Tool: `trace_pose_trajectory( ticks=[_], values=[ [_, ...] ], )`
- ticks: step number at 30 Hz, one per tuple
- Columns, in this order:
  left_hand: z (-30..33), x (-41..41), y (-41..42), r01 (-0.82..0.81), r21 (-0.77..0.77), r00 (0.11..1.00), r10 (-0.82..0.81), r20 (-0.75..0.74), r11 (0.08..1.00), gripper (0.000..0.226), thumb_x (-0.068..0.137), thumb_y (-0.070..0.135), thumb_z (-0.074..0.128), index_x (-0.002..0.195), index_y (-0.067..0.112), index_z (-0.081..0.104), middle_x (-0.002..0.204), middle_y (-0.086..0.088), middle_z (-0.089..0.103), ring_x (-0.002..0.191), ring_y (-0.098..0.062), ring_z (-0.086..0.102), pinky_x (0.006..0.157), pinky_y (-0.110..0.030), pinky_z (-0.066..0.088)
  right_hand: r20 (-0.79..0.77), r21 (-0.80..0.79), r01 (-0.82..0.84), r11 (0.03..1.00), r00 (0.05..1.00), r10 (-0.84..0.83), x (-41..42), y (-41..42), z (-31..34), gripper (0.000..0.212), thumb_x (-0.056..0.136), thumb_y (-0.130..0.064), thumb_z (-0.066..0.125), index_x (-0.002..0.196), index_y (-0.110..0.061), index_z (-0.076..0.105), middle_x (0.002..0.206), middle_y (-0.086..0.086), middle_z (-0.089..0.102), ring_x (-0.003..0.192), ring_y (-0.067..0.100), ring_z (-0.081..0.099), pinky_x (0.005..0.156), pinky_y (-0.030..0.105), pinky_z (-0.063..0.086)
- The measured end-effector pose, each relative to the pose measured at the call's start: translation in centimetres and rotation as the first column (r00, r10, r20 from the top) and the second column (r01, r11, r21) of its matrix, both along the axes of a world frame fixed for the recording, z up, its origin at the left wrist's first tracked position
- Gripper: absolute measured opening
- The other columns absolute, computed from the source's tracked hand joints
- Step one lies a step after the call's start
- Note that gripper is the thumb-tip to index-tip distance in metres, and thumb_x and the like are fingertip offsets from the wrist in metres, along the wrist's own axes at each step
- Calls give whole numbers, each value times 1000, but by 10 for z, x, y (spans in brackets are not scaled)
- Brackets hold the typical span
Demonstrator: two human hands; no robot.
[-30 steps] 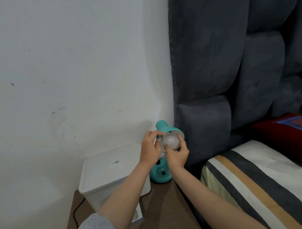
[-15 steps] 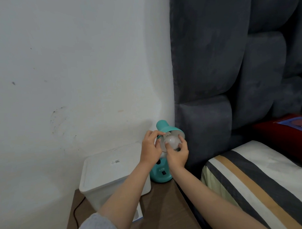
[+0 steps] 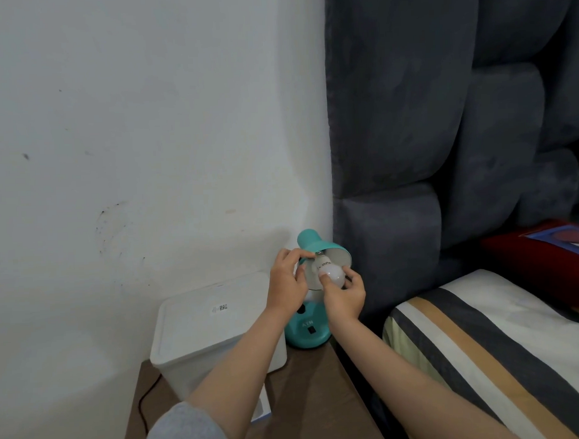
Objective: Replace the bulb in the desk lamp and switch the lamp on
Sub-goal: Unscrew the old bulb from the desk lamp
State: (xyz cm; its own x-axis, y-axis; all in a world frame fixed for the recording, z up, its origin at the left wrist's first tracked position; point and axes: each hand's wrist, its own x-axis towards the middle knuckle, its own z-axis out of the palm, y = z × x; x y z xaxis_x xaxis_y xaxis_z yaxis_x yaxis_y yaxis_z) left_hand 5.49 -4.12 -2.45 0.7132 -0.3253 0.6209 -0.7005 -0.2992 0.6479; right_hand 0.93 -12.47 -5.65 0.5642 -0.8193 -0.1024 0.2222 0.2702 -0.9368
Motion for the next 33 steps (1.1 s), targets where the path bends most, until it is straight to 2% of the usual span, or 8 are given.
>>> trace_pose_trajectory(
  ticks=[5,7,9,12,19,24,26,33],
  values=[
    [4,0,8,-1,31,997,3,-75,1000,39,81,-8,49,100,22,63,104,-4,55,97,-12,54,85,-8,38,0,-26,-44,999,999,44,-11,1,-7,46,70,-9,78,108,-20,55,110,8,64,96,22,64,87,40,55],
    [-3,-17,39,-28,92,992,39,-117,995,39,82,-3,51,110,21,61,112,-2,56,105,-12,53,92,-17,37,-37,-58,-135,989,990,133,-37,29,-21,44,69,-7,78,104,-21,54,106,5,63,92,19,64,78,34,55],
    [-14,-41,74,-16,158,992,36,-122,987,45,82,2,55,125,19,53,125,-2,53,116,-13,48,100,-20,32,-86,-81,-200,976,977,193,-69,59,-36,46,69,-6,77,105,-19,54,104,3,61,90,17,63,67,23,49],
    [-22,-46,84,-10,220,986,46,-160,976,50,84,8,58,132,15,45,135,-3,48,125,-15,42,103,-19,27,-135,-137,-213,967,971,195,-80,58,-49,49,67,-6,79,107,-17,54,102,5,60,88,18,62,65,21,47],
    [-68,-63,110,-112,310,970,171,-171,944,32,85,12,59,117,12,56,120,-6,53,113,-19,50,92,-17,31,-400,-239,-288,927,899,176,-90,62,-89,40,68,-21,81,96,-19,53,104,9,62,86,20,59,74,29,45],
    [-105,-77,144,-191,375,938,281,-204,907,27,84,9,59,111,10,61,113,-7,56,105,-22,53,89,-24,39,-627,-155,-417,896,742,237,-90,86,-108,46,69,-37,79,101,-11,60,108,13,66,97,29,61,73,27,41],
    [-114,-77,152,-205,404,927,310,-213,891,28,83,7,59,111,8,62,111,-9,59,105,-25,54,91,-28,40,-666,-146,-440,886,706,241,-88,94,-112,47,69,-40,78,102,-12,61,110,13,66,100,30,61,74,27,41],
    [-127,-74,154,-240,364,910,339,-237,900,21,84,3,59,103,2,67,105,-9,61,99,-21,56,85,-18,37,-682,-141,-420,897,697,219,-81,107,-119,43,73,-35,76,103,-9,59,111,16,65,101,32,60,76,28,42]
  ],
)
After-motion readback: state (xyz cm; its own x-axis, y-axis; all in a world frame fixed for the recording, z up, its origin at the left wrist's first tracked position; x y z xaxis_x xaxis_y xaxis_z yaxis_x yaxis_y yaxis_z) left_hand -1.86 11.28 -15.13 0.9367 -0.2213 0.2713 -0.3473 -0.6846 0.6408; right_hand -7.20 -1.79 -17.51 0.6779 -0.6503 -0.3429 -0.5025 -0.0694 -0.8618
